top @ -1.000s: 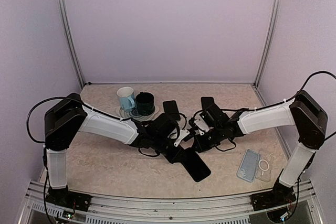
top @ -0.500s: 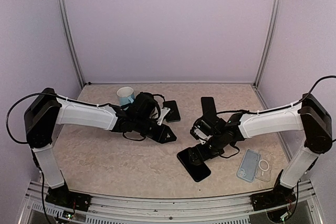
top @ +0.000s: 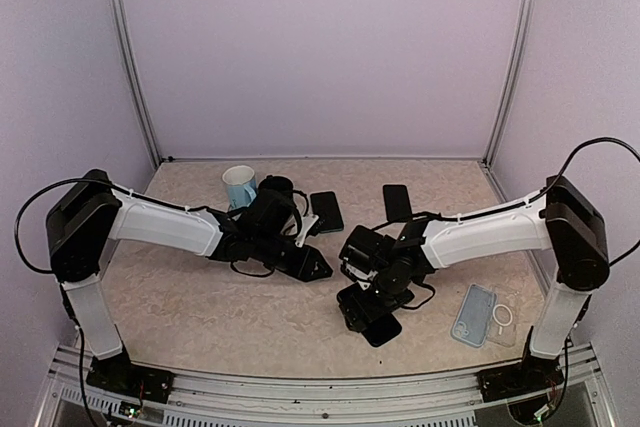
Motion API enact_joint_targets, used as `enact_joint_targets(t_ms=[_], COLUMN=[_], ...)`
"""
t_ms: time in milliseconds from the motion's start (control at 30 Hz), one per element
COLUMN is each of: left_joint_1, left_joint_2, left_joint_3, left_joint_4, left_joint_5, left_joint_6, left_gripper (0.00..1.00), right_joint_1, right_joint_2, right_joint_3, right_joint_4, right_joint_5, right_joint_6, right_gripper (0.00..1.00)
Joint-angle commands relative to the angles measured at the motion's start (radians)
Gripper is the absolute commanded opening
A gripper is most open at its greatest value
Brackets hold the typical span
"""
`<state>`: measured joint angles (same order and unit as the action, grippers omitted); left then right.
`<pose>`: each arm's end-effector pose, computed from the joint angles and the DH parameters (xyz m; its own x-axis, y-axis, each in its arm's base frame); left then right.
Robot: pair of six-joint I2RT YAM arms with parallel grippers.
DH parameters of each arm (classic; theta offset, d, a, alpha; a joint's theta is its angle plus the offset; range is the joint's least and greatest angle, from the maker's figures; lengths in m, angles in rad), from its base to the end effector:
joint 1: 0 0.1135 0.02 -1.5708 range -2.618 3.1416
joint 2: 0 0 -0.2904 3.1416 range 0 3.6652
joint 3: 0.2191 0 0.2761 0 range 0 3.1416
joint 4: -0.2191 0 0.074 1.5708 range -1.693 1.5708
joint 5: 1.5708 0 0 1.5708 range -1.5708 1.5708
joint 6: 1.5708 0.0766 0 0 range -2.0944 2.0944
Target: Put the phone into the phone case
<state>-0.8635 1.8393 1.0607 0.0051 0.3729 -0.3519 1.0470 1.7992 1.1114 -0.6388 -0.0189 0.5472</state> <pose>0.2615 -0.3488 0.1454 -0.7285 0.3582 -0.5839 0.6670 0.5651 -0.4855 0.1831 0.3198 0.1255 -0.8661 -0.4594 -0.1969 -0.4888 0.8609 0.1415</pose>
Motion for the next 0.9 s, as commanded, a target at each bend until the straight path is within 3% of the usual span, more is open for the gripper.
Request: enact_joint_targets(t_ms=[0, 167, 367, 467, 700, 867], left_joint_1=[-0.002, -0.002, 0.000, 0.001, 0.020, 0.017], left_joint_2=[-0.020, -0.023, -0.023, -0.022, -0.039, 0.007], left_joint_3=[-0.010, -0.014, -0.009, -0.003, -0.026, -0.066], left_joint_4=[0.030, 0.025, 0.016, 0.009, 0.069, 0.270], left_joint_5=[-0.007, -0.013, -0.020, -0.026, 0.014, 0.211], left_joint_6=[0.006, 0.014, 0.020, 0.024, -0.042, -0.186], left_gripper=[0.24, 0.24, 0.24, 0.26, 0.48, 0.66], right_joint_1=[0.041, 0.045, 0.045, 0.046, 0.045, 0.046], right_joint_2=[0.083, 0.125, 0.087, 0.061, -0.045, -0.115], right_joint_3=[0.071, 0.093, 0.081, 0.063, -0.045, -0.157], right_joint_4=[-0.152, -0.197, -0.125, -0.092, 0.108, 0.285], right_joint_5=[0.062, 0.091, 0.027, 0.038, 0.075, 0.151], right_joint_6=[0.002, -0.015, -0.067, -0.088, -0.103, -0.126], right_gripper=[0.99, 0.83, 0.54, 0.46, 0.25, 0.14])
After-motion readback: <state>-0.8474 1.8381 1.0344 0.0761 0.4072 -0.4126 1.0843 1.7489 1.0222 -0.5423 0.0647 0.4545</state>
